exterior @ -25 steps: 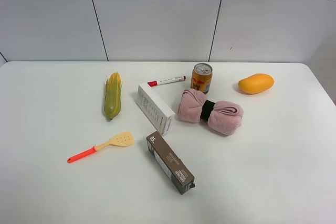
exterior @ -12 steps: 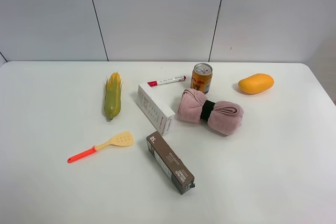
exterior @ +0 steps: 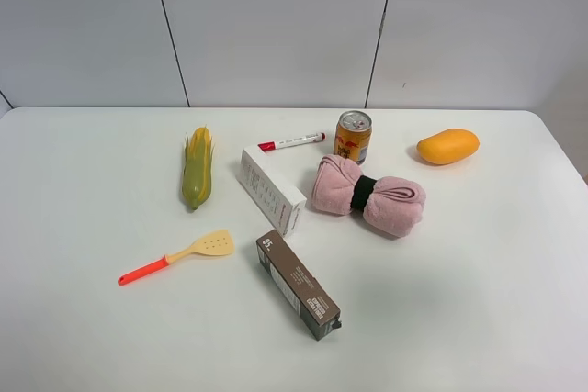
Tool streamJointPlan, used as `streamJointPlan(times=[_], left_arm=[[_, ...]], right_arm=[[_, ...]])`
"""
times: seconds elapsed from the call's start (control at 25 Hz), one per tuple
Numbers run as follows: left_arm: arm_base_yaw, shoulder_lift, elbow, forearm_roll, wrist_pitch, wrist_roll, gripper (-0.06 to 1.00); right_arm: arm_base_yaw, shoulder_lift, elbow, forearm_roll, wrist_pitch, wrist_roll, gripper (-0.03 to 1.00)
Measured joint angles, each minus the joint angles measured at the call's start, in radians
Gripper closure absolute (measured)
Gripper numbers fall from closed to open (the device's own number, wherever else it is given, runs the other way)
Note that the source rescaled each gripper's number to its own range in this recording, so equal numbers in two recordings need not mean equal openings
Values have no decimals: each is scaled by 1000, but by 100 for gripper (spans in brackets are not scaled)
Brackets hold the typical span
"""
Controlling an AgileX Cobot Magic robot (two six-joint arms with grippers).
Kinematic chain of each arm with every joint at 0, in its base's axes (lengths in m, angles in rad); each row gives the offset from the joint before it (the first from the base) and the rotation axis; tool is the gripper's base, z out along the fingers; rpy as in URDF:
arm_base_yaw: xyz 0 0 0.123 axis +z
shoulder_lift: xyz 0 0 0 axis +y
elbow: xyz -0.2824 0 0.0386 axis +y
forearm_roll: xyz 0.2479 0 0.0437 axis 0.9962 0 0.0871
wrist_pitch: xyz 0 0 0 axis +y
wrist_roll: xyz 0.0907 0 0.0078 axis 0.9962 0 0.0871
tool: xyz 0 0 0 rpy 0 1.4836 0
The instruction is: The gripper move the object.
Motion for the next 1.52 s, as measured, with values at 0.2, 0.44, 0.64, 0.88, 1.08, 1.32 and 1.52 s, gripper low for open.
streamJointPlan(times=[0.2, 0.44, 0.64, 0.88, 1.08, 1.32, 1.52], left_arm=[[0, 0, 0, 0, 0, 0, -6], [0, 0, 0, 0, 0, 0, -6], [0, 0, 0, 0, 0, 0, -6], [0, 0, 0, 0, 0, 0, -6], [0, 0, 0, 0, 0, 0, -6], [0, 0, 0, 0, 0, 0, -6], [0, 0, 0, 0, 0, 0, -6]], right_arm=[[1, -204, 147, 0, -61, -5, -3], [1, -333, 283, 2, -76, -6, -3], [1, -368, 399, 111, -93, -107, -3], [1, -377, 456, 194, -105, -202, -3], [1, -377, 469, 194, -102, -209, -3], [1, -388, 469, 193, -102, -212, -3], [1, -465, 470, 186, -102, -212, -3]])
